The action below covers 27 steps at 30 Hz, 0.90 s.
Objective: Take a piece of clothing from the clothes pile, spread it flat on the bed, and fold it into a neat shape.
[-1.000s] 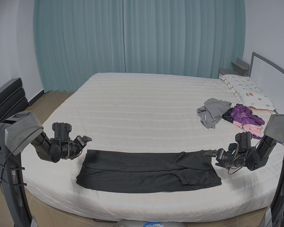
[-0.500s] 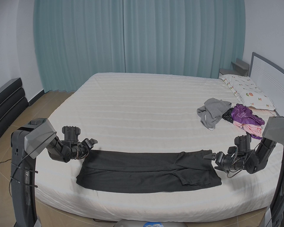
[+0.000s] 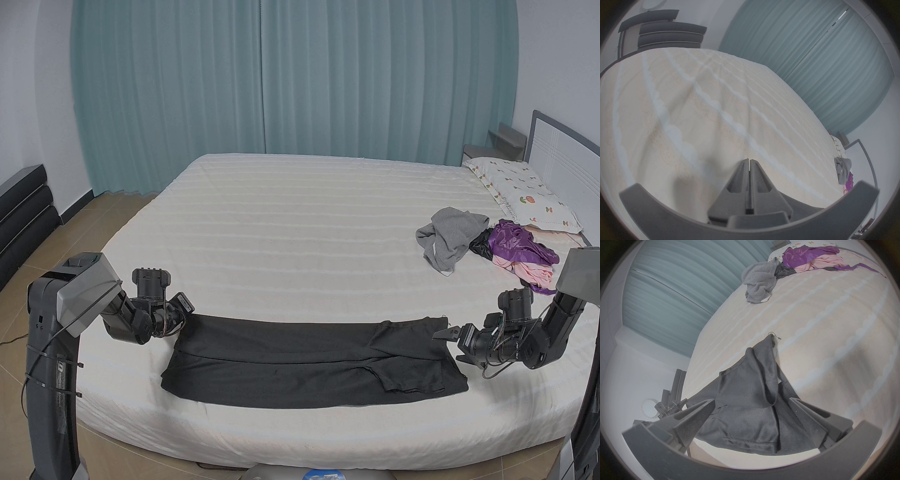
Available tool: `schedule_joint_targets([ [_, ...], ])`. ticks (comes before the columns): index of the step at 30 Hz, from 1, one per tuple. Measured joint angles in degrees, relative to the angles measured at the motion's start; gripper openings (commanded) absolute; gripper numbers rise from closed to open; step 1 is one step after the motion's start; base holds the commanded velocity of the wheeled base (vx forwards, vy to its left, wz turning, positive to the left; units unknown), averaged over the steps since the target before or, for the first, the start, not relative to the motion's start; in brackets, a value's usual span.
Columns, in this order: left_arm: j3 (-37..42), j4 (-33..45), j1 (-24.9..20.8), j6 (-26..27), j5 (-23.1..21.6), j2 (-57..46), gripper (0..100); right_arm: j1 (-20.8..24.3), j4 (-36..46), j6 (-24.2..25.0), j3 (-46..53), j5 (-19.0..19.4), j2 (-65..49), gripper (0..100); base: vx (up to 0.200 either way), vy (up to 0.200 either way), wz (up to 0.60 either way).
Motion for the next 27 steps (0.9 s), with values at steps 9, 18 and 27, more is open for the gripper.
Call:
schedule_joint_targets([
  [9,-0.6,-0.1,0.9,-0.1,0.5,0.6,0,-0.8,0.0,0.0,-0.3,0.0,0.6,100,0.0,0.0,0.0],
  [18,-0.5,-0.1,0.9,-0.1,0.5,0.6,0,-1.3,-0.1,0.1,-1.7,-0.2,1.4,100,0.0,0.0,0.0],
  [27,-0.2,0.2,0.8,-0.4,0.5,0.5,100,-1.8,0.4,4.3,-9.2,-4.8,4.5,100,0.0,0.0,0.0],
])
